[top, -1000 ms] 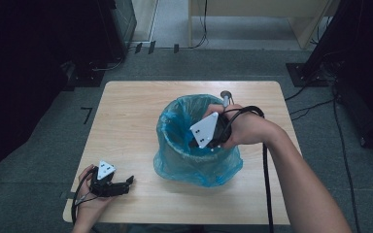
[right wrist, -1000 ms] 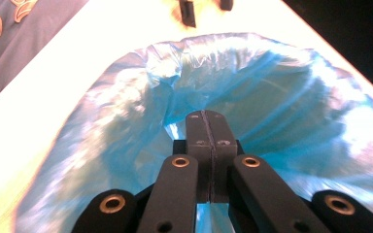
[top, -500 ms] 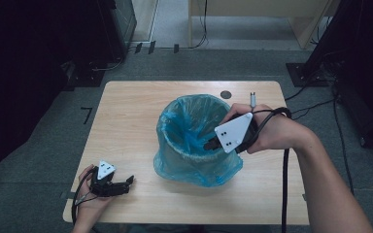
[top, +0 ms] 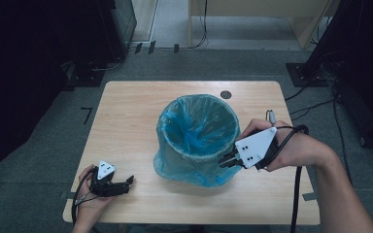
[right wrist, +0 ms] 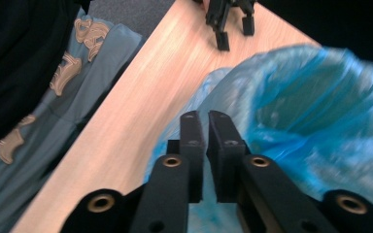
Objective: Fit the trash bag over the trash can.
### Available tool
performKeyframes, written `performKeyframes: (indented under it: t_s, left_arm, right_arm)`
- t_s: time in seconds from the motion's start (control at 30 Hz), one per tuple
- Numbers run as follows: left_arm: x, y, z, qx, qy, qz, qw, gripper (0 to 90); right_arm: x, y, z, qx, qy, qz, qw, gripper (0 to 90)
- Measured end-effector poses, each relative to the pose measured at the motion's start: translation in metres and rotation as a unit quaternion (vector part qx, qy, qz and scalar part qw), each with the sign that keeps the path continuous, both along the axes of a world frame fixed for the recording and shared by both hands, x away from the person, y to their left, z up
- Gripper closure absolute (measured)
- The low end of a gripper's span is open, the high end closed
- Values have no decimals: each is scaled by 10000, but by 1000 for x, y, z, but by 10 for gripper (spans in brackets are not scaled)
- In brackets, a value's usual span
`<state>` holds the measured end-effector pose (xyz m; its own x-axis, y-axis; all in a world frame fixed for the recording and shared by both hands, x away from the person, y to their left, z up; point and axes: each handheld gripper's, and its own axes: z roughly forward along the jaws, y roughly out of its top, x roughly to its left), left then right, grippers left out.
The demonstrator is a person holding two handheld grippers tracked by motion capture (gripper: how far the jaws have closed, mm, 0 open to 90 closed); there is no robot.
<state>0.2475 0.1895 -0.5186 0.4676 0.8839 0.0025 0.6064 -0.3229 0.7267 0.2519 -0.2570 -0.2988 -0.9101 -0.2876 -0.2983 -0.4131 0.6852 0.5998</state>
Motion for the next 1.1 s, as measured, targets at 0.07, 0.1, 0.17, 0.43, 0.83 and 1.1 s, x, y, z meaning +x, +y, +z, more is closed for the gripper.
performKeyframes:
  t_s: [0.07,0.1,0.17,0.43,0.83,1.1]
  left_arm:
    - [0,0,0,0,0,-1,10000,97]
    - [0,0,0,2,1,-1,10000,97]
    - [0,0,0,2,-1,-2,10000,97]
    - [0,0,0,0,-2,2,10000,97]
    - [0,0,0,1,2,24,10000,97]
    - [0,0,0,1,1,24,10000,97]
  right_arm:
    - [-4,-6,-6,43,92,-110,9999,807]
    - [-6,-10,-10,62,140,-188,9997,783]
    - [-9,-15,-15,81,211,-349,9991,724]
    - [-21,-36,-38,286,436,-1231,9910,346]
    - [-31,-60,-72,853,269,-2236,9706,152]
    - [-26,-77,-97,894,443,-3009,9484,162]
